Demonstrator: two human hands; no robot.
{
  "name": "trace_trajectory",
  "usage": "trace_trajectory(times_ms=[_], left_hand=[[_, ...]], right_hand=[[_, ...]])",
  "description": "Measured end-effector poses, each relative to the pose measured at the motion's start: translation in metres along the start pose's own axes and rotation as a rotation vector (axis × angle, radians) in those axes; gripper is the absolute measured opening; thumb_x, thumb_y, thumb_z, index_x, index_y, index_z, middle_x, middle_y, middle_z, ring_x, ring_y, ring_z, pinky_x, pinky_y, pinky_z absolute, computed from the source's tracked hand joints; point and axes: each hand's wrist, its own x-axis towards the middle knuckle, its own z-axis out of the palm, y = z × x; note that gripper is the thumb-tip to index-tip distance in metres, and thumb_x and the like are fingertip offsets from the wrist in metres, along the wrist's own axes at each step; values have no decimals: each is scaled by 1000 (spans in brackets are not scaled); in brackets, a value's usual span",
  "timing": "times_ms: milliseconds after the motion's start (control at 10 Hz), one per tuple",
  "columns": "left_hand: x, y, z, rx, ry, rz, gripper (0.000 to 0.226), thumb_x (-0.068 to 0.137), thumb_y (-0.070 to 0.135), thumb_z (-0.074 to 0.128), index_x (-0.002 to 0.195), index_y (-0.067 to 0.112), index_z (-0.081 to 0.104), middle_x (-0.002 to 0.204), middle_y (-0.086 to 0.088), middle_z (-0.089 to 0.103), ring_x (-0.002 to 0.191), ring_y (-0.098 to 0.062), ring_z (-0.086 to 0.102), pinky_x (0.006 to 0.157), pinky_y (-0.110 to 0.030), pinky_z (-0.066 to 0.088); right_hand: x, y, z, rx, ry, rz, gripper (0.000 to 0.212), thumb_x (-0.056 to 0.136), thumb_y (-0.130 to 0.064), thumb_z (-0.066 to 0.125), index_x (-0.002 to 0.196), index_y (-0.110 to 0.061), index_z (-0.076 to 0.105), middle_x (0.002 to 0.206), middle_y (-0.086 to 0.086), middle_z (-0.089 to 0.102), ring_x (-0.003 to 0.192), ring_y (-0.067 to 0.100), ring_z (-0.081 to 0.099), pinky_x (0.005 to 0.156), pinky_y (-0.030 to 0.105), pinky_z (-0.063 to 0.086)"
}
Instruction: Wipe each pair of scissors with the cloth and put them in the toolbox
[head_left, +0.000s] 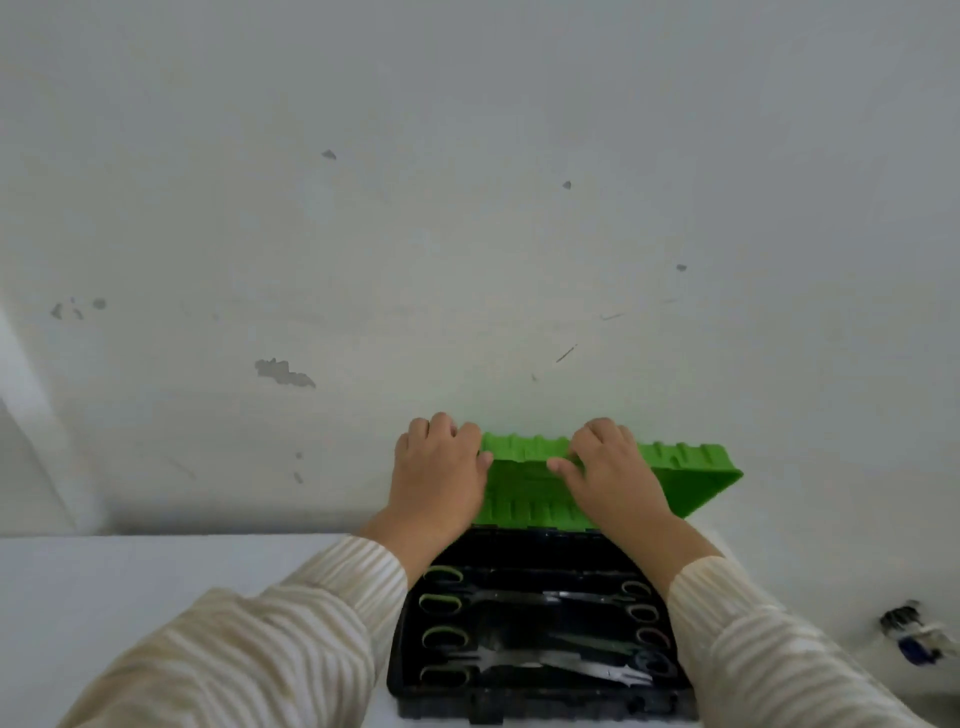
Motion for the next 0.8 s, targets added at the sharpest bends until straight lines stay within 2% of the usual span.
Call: trace_trajectory(times_ms=[100, 200, 300, 400, 500, 600, 700, 800], left_hand=[[-47, 3, 4, -68, 12, 14, 22, 82, 33, 52, 85, 13, 58, 113, -13, 62, 107, -36, 56, 88, -47, 47], [-98, 5, 14, -104, 3, 47, 20, 77, 32, 59, 86, 17, 50, 108, -5, 63, 104, -30, 56, 88, -44, 46], [-147, 11, 34, -96, -118, -3, 49, 64, 27, 77, 102, 21, 47, 110, -1, 62, 104, -23, 53, 90, -41, 41], [-183, 20, 50, 2, -394, -61, 68, 81, 26, 64, 140, 19, 31, 150, -7, 33, 141, -29, 29, 109, -53, 28], [-191, 21, 50, 0, -546, -117, 71, 91, 24, 49, 151, 20, 10, 161, -2, 0, 149, -26, -5, 117, -52, 10], [-183, 23, 39, -34, -611, -128, 68, 92, 26, 49, 150, 19, 13, 161, -4, 1, 148, -27, -4, 116, -52, 11], [-171, 23, 27, -78, -667, -145, 65, 92, 33, 49, 149, 19, 19, 160, -6, 10, 148, -27, 5, 118, -50, 11], [-145, 27, 3, -131, -614, -135, 65, 92, 32, 49, 148, 17, 21, 158, -8, 19, 146, -25, 13, 119, -44, 13]], right_hand=[[-45, 2, 1, 87, 20, -31, 33, 78, -41, 65, 83, -10, 57, 121, 13, 53, 114, 30, 46, 97, 40, 39], [-92, 2, 17, 135, -35, -19, 52, 75, -50, 65, 108, -12, 52, 128, 9, 51, 121, 28, 44, 102, 41, 35], [-136, -2, 49, 35, -203, -24, 71, 79, -54, 56, 135, -17, 34, 142, 4, 39, 133, 22, 31, 114, 39, 20], [-168, -9, 80, -84, -386, 2, 72, 89, -43, 48, 144, -19, 8, 155, 2, 11, 142, 21, 4, 116, 39, 0], [-172, -14, 87, -102, -385, 48, 70, 92, -35, 47, 145, -17, 5, 156, 5, 5, 142, 24, -1, 116, 42, 0], [-166, -17, 81, -90, -446, 79, 69, 90, -32, 50, 144, -17, 10, 155, 6, 10, 142, 25, 4, 116, 43, 6], [-155, -25, 67, -8, -507, 125, 66, 88, -33, 53, 142, -15, 19, 151, 7, 21, 139, 25, 16, 116, 42, 16], [-135, -30, 32, 227, -366, 225, 58, 86, -31, 55, 137, -14, 32, 142, 6, 39, 127, 23, 38, 108, 38, 33]])
